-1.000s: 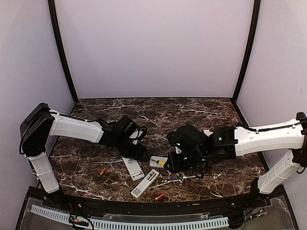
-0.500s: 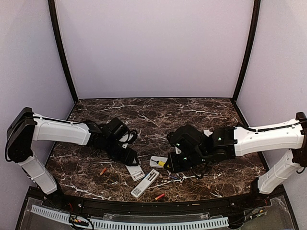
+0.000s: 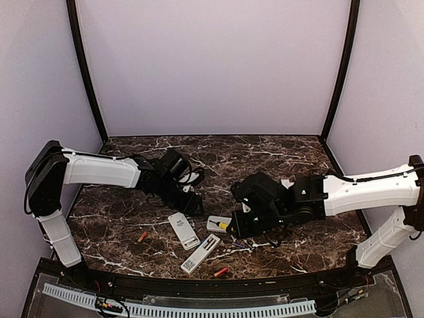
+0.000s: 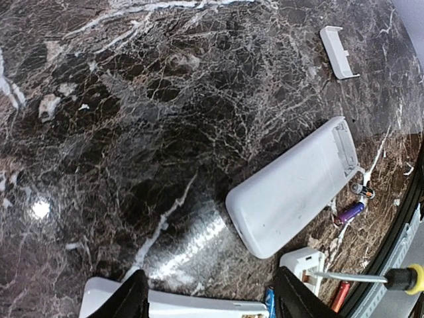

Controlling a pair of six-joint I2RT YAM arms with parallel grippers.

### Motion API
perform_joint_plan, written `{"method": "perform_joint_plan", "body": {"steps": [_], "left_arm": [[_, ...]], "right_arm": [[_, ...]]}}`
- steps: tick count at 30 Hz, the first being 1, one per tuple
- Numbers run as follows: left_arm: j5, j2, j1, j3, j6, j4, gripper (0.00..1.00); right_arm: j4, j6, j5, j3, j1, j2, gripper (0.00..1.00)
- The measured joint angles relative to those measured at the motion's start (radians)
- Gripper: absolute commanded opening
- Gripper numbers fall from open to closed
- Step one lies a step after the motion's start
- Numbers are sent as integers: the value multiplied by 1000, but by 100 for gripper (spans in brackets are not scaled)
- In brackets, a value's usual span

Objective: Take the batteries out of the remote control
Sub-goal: Adjust the remote control without the battery cover at the center of the board.

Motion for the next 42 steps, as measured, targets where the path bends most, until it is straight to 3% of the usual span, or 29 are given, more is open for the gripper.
{"method": "perform_joint_plan", "body": {"steps": [7, 24, 31, 42], "left_arm": [[26, 135, 5, 110, 74, -67, 64], [28, 192, 10, 173, 195, -250, 65], [31, 185, 12, 158, 206, -267, 65], [111, 71, 20, 1, 164, -251, 64]], "right_arm": [[0, 5, 5, 0, 0, -7, 0], [14, 8, 10, -12, 0, -29, 0], [26, 17, 10, -22, 0, -39, 0], [31, 19, 10, -23, 0, -44, 0]]}}
